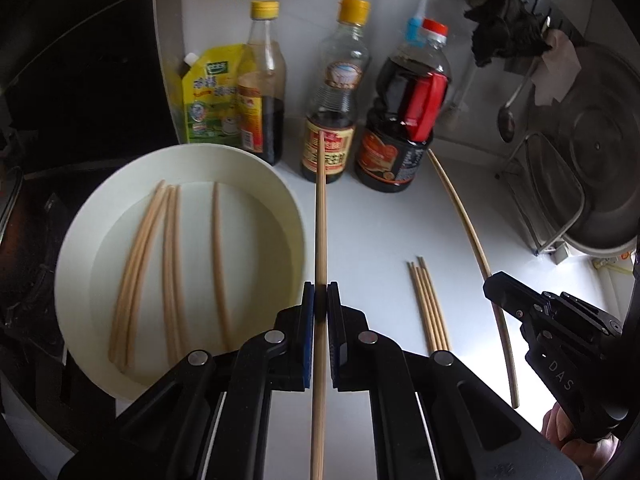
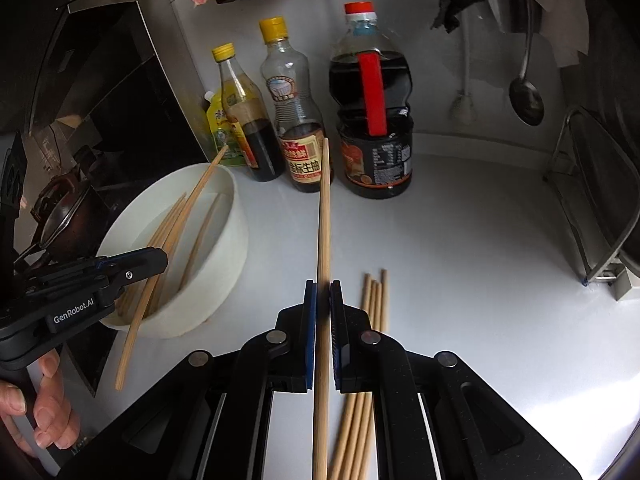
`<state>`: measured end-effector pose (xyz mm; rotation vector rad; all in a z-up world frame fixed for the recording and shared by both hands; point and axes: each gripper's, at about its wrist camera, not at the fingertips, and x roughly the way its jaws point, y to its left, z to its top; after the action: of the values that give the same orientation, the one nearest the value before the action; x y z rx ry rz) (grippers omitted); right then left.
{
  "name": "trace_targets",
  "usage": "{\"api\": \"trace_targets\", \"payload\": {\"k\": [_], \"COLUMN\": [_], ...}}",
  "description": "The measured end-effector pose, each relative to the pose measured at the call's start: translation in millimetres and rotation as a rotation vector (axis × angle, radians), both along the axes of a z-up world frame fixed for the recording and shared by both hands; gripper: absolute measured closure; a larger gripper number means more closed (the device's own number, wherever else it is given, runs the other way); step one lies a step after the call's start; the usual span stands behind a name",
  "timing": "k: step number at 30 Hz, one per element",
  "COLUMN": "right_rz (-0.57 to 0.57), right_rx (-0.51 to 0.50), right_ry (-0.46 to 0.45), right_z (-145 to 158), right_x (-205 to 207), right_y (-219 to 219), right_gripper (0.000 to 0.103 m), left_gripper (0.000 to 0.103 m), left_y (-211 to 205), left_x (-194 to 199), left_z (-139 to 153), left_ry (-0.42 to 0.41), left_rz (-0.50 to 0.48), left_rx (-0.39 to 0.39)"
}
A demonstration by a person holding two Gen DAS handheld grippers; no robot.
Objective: Organize utensils
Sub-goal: 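Carry the right tool's chopstick into the basin while the left tool carries its own, then open the right tool in the basin while the left tool releases its chopstick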
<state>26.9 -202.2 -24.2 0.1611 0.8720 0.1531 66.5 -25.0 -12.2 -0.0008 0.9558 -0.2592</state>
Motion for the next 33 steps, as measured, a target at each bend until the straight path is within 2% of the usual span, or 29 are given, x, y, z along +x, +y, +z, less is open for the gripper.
{"api": "trace_targets", "payload": {"k": [6, 11, 16, 25, 33], "right_rz": [0.106, 0.19, 0.208, 0.131, 0.1], "right_rx": [0.046, 0.057, 0.078, 0.095, 0.087], "right_ry": [-0.018, 0.009, 0.078, 0.206, 0.248], "right_z": [13.1, 5.8, -16.2, -57.3, -69.1], "right_x": [45.6, 83.3, 107.6, 130.2, 134.0], "right_y": [75.2, 135.3, 175.6, 188.0, 189.2], "right_gripper": [0.096, 0.096, 0.096, 0.096, 0.096], "left_gripper": [0.096, 0.096, 0.096, 0.096, 0.096], "left_y": [76.6, 120.9, 144.9, 155.3, 159.7], "left_x": [25.9, 49.7, 68.1, 91.4, 100.4], "left_z": [9.6, -5.9, -27.8, -58.6, -72.6], "left_ry": [-0.011, 0.024, 0.064, 0.133, 0.174], "left_rz": [0.098, 0.145, 0.15, 0.12, 0.111], "left_rx": [0.015, 0.024, 0.031, 0.03, 0.022]}}
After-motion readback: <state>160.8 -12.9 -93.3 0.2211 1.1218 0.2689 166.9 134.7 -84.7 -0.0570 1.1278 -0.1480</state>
